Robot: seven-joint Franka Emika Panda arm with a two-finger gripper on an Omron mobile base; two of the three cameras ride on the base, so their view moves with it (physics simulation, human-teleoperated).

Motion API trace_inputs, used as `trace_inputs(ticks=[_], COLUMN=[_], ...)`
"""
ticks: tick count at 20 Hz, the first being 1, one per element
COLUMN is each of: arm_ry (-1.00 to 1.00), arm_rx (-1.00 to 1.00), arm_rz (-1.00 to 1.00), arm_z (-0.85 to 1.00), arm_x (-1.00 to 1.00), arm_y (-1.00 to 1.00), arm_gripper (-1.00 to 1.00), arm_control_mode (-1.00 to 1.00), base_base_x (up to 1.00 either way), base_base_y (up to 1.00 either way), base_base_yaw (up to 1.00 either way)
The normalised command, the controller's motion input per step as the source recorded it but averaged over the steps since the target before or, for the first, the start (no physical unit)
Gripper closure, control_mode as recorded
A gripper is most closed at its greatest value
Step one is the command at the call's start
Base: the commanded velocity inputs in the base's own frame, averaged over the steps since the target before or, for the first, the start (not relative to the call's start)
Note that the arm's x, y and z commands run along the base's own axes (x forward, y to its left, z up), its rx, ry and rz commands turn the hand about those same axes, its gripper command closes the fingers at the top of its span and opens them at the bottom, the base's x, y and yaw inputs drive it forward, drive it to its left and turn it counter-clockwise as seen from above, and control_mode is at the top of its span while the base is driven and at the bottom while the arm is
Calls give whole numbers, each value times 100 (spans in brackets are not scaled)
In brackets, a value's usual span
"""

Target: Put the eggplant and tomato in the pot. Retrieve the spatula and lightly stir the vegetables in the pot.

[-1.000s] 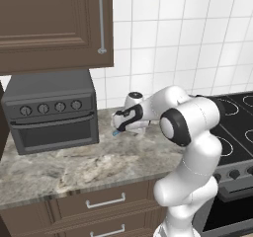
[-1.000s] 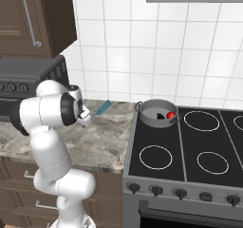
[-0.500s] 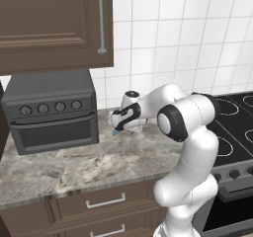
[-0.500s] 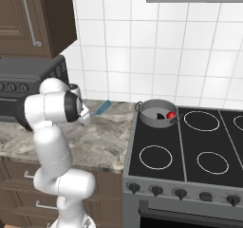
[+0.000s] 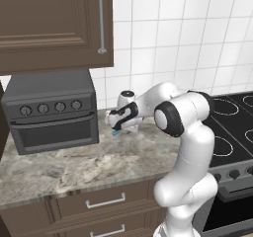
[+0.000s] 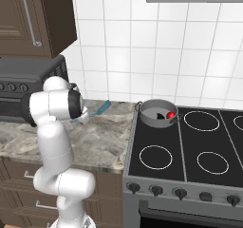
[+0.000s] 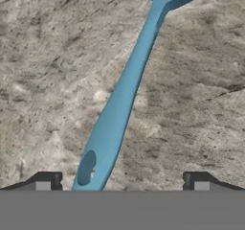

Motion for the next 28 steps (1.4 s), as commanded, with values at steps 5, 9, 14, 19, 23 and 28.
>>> trace_inputs(ticks=[5, 9, 14, 19, 23, 28], arm_ry=[0, 0, 0, 0, 6, 11], arm_rx=[0, 0, 0, 0, 0, 0], arm_rz=[-2, -2, -1, -1, 0, 0], arm_z=[-38, -27, -15, -12, 0, -11], arm_x=[0, 7, 12, 10, 0, 0], arm_y=[7, 2, 0, 3, 6, 4], arm_gripper=[-100, -100, -100, -100, -100, -100], arm_control_mode=[-100, -100, -100, -100, -100, -100], base_base_x=[0, 0, 0, 0, 0, 0], base_base_y=[0, 0, 0, 0, 0, 0], base_base_yaw=[0, 0, 0, 0, 0, 0])
